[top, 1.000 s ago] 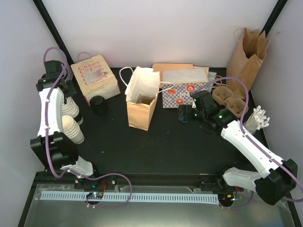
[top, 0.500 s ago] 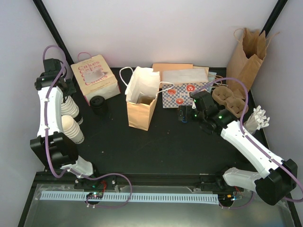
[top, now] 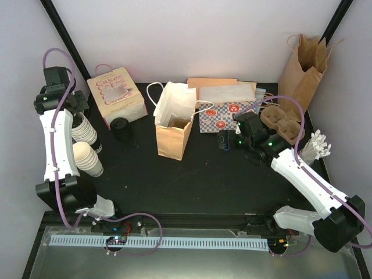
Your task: Pack the takeout coffee
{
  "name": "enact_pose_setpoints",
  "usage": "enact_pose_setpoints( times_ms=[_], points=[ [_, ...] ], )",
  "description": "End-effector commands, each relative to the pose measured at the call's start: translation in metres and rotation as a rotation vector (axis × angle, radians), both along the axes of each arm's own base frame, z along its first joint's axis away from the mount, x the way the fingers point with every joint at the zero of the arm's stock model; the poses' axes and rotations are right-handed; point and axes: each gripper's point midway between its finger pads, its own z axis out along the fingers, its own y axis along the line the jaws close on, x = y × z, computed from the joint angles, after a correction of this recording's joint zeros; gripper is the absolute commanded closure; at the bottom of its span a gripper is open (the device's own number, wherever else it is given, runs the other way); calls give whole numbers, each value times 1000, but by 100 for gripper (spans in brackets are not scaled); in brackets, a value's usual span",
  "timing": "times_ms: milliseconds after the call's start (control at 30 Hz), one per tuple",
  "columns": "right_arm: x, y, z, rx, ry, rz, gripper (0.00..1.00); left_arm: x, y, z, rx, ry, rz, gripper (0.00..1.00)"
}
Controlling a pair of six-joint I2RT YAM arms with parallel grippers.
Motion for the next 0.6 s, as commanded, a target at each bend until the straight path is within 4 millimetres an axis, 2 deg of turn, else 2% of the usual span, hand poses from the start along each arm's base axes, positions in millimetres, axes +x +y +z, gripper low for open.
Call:
enact_pose_setpoints(
  times_ms=[0,200,433,467,567],
  points=[
    [1,2,4,26,-7,4,0,-17,-2,46,70,-77,1,99],
    [0,4,2,30,1,16,0,-40,-9,90,105,-177,0,98],
    [3,2,4,19,-9,2,0,-61,-31,136,86,-308,-54,98],
    [4,1,5,13,-13,-4,0,-69,-39,147,78,-356,-71,98],
    [3,-1,6,6,-16,-11,0,-72,-66,158,-17,-442,-171,98]
  ],
)
